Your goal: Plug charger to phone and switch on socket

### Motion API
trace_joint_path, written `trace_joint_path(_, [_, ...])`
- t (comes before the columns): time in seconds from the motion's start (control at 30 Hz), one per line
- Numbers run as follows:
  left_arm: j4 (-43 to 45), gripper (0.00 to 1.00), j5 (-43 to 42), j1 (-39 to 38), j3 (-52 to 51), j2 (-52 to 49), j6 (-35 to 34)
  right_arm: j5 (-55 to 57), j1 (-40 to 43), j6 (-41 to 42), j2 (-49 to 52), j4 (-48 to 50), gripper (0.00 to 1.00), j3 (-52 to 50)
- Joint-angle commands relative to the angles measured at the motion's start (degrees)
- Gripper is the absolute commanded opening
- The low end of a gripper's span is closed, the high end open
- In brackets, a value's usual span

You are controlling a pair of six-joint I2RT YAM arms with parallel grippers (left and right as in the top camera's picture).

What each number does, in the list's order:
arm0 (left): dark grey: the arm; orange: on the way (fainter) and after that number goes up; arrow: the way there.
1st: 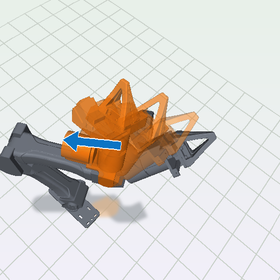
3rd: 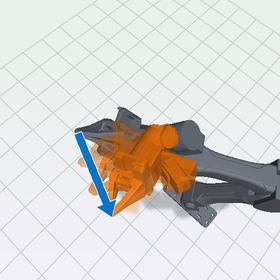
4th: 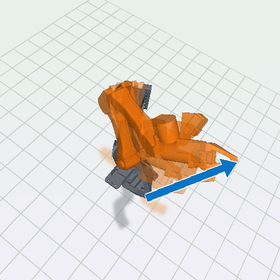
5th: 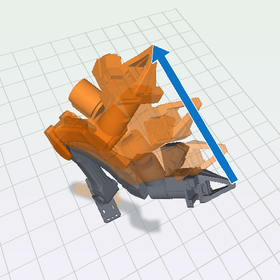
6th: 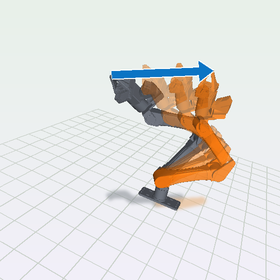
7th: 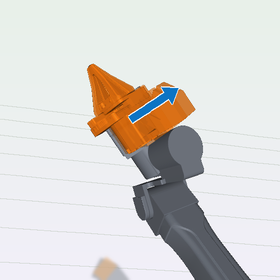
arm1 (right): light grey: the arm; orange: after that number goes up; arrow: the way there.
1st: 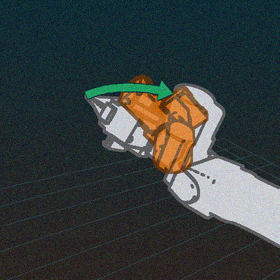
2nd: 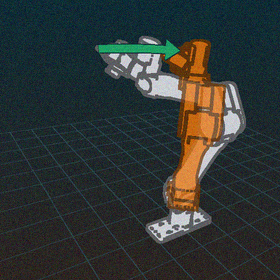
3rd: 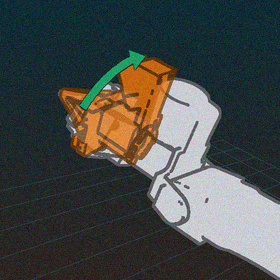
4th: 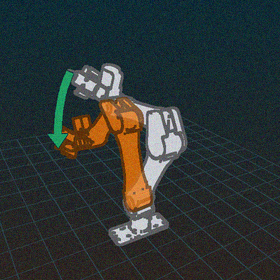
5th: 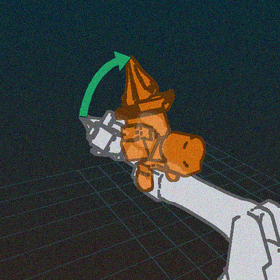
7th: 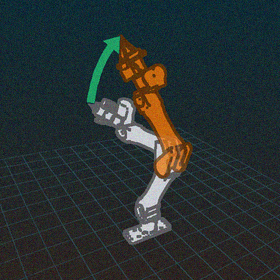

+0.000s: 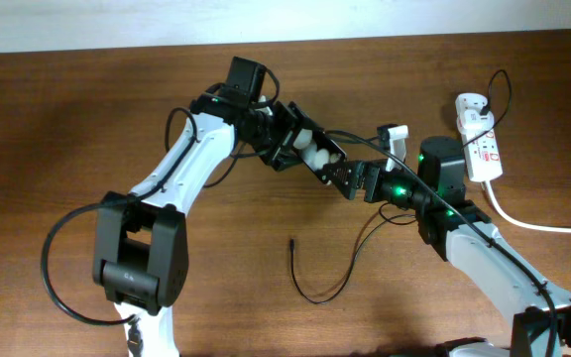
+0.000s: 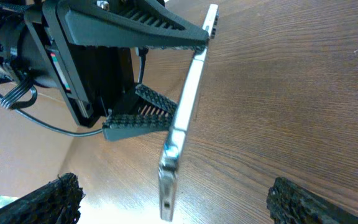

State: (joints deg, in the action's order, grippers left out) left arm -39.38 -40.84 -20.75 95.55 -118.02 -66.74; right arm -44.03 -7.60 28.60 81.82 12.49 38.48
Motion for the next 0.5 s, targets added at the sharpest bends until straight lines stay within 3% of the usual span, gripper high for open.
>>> trace_joint_path(0.0, [0.37, 0.00, 0.42, -1.40, 1.11, -0.26, -4.52, 1.07, -0.39, 0.24, 0.20, 0.39, 0.99, 0.85])
trace_joint_path(0.4, [0.35, 0.00, -0.24, -6.21, 1.11, -0.26, -15.15, 4.26, -0.39, 0.90, 0.20, 0.15, 0.99, 0.85])
trace_joint_path(0.47, [0.35, 0.00, -0.02, -6.47, 1.11, -0.26, -16.39, 5.77, -0.39, 4.11, 0.20, -0.28, 0.99, 0.85])
